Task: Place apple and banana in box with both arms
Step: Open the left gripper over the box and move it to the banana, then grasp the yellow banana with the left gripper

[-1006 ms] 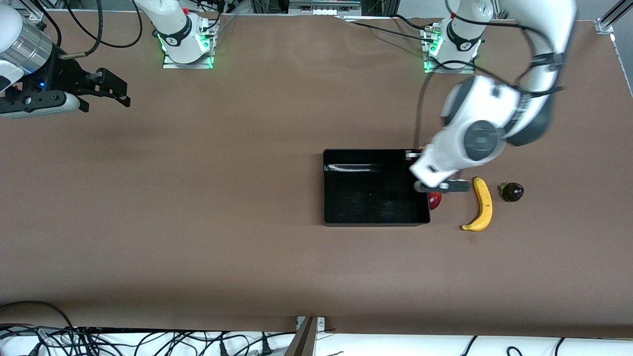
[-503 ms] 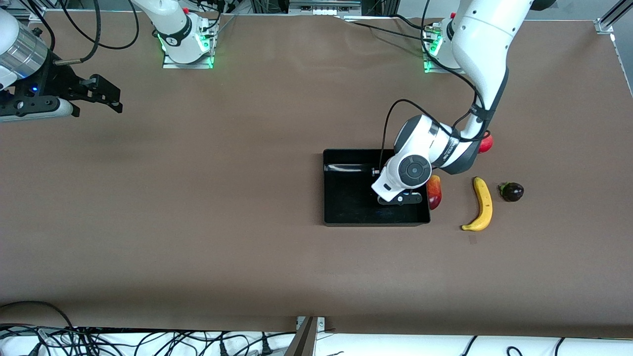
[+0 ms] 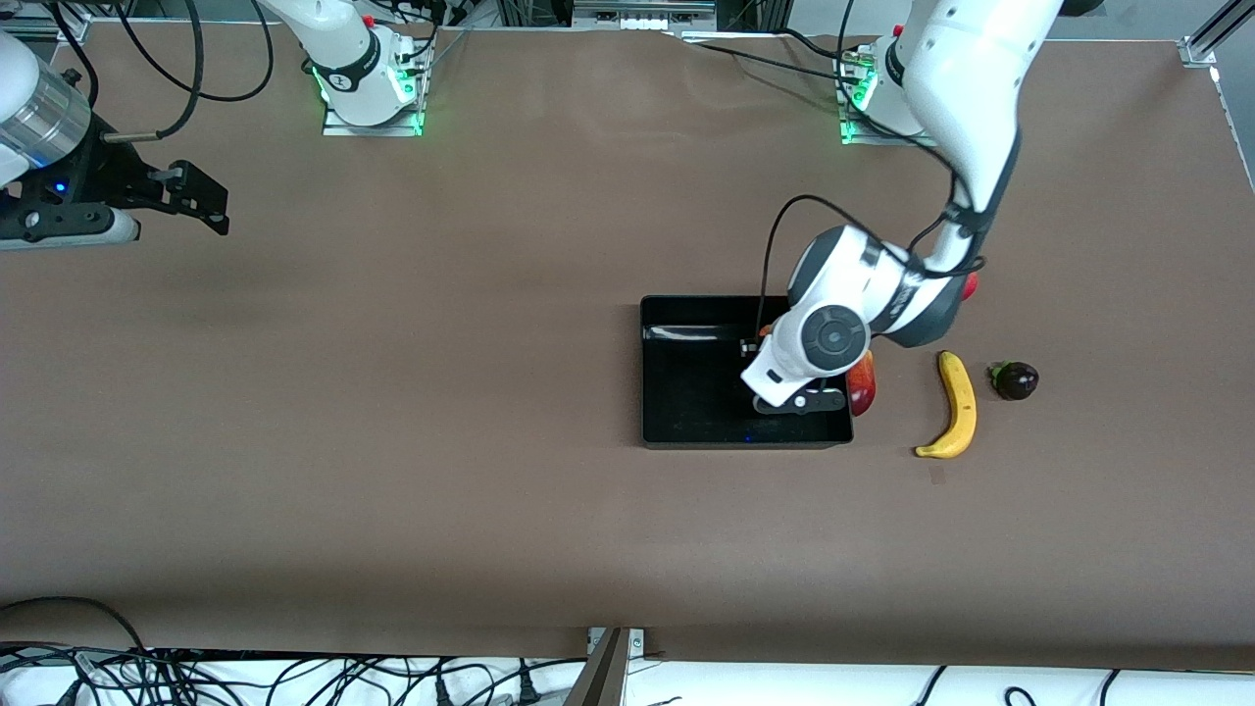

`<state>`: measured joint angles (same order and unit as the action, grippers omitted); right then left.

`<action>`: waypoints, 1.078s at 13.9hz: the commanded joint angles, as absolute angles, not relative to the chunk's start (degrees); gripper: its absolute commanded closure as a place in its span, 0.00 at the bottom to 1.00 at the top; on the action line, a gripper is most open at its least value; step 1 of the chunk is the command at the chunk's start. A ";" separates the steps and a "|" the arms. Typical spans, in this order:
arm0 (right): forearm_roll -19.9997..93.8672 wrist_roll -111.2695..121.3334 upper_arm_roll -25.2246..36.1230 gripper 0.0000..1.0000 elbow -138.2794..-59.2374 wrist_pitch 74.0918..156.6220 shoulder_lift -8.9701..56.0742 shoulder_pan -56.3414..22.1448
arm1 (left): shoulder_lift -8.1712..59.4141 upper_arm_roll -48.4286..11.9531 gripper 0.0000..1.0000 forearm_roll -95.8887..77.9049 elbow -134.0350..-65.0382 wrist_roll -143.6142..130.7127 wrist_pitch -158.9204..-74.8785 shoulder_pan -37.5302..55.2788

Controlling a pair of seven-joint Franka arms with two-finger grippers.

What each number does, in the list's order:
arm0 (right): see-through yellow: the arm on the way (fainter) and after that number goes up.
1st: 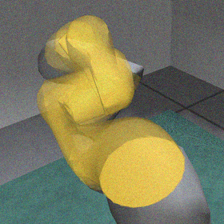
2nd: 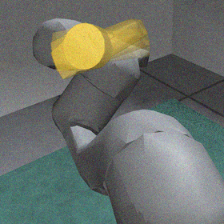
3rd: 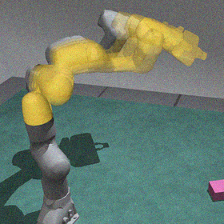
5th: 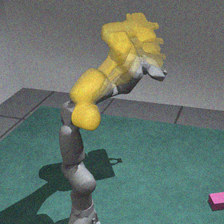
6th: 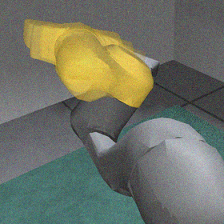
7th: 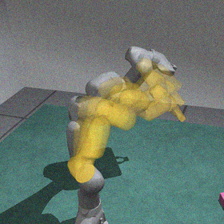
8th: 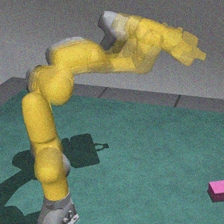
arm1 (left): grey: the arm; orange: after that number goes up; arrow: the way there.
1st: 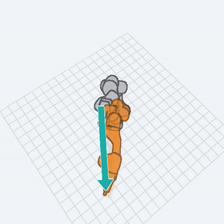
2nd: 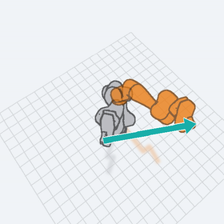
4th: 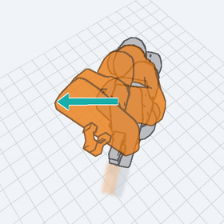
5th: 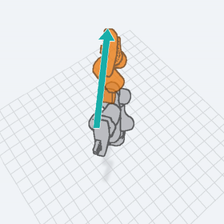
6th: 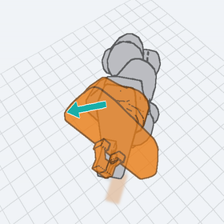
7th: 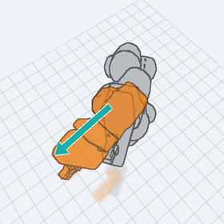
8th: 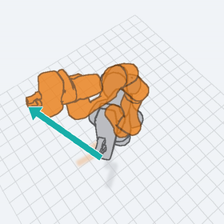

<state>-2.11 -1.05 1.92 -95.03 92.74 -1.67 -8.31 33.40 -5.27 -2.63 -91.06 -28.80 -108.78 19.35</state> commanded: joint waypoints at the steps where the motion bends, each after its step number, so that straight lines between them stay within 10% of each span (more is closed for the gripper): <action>1: -2.55 -0.70 0.44 0.00 -92.90 92.37 -0.44 -7.73 | 28.74 -4.31 0.00 1.56 -87.30 -23.33 -100.04 13.91; 11: -0.88 -0.53 0.35 0.00 -92.99 94.83 -0.35 -7.73 | 37.87 -4.39 0.00 8.00 -95.17 7.03 -119.59 -4.83; 15: -0.88 -0.53 0.35 0.00 -92.99 94.57 -0.35 -7.73 | 39.55 -4.48 0.93 8.00 -94.92 10.19 -120.15 -5.71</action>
